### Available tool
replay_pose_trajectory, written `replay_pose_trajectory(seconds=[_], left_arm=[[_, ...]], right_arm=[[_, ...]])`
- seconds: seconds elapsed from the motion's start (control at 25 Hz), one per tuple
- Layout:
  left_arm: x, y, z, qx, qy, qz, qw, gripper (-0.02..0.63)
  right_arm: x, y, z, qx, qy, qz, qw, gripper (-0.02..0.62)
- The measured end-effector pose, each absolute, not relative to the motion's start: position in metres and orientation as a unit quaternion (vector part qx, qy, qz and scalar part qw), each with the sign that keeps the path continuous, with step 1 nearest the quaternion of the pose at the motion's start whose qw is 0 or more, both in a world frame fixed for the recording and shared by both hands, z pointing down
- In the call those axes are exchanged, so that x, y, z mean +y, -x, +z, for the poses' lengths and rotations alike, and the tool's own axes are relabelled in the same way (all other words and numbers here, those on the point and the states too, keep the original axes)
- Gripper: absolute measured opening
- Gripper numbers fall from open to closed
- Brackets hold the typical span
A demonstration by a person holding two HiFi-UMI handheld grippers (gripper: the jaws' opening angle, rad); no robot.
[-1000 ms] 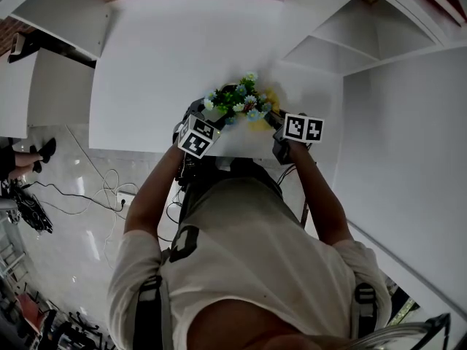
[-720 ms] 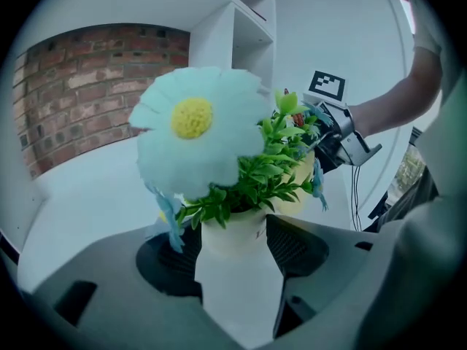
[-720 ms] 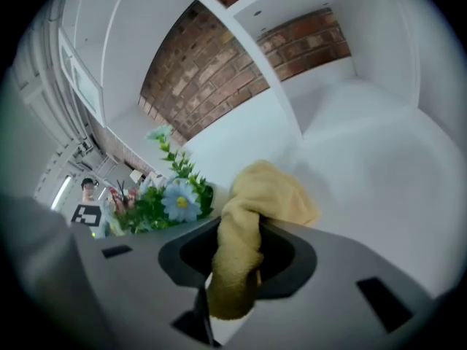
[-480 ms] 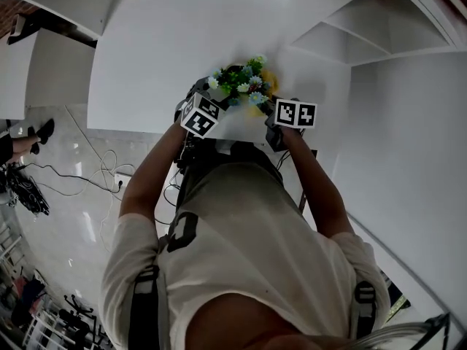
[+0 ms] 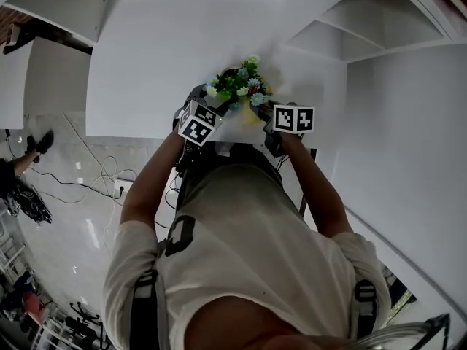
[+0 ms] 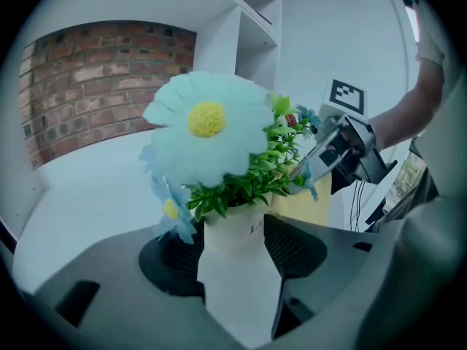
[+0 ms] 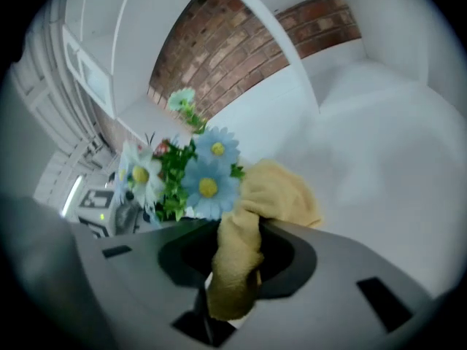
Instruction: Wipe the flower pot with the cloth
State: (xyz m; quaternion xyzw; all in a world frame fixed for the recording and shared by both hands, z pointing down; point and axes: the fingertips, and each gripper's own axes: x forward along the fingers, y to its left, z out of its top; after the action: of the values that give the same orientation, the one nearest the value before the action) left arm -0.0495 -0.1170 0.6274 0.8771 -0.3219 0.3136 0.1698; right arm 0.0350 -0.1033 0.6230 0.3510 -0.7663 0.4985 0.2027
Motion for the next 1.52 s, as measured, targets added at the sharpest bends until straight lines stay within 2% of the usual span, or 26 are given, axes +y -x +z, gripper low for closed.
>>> replay_pose_trajectory(seconds=[0.08,0.16,0.4,0.72,0.88,1.2,1.52], left_arm=[[-0.115,0.049,0.629,-0.319,-0.877,0.320,0.161,0.270],[-0.114,0.049,0.631,-0.318,-0.877,0.323,0.160,0.270],[-0.119,0.051,0.632,-0.321,-0.875,0.327,0.156,0.270],[-0.122,0.056,0.632,-0.330,-0.871,0.325,0.161,0.272],[-0.120,0.055,0.635,-0.329,-0.871,0.328,0.162,0.272],[-0.117,0.074,0.625,-0.346,-0.869,0.313,0.167,0.272],[-0.110,0.091,0.608,-0.373,-0.861,0.288,0.189,0.272]], right_arm=[[-0.117,-0.043,0.612,-0.755,-0.370,0.517,0.161,0.120],[-0.129,-0.049,0.607,-0.756,-0.382,0.509,0.153,0.120],[-0.145,-0.056,0.607,-0.769,-0.389,0.476,0.176,0.120],[-0.104,-0.031,0.632,-0.788,-0.326,0.451,0.261,0.121],[-0.097,-0.030,0.636,-0.785,-0.319,0.467,0.254,0.121],[-0.130,-0.092,0.587,-0.759,-0.400,0.471,0.204,0.121],[-0.140,-0.130,0.594,-0.759,-0.439,0.395,0.273,0.127]])
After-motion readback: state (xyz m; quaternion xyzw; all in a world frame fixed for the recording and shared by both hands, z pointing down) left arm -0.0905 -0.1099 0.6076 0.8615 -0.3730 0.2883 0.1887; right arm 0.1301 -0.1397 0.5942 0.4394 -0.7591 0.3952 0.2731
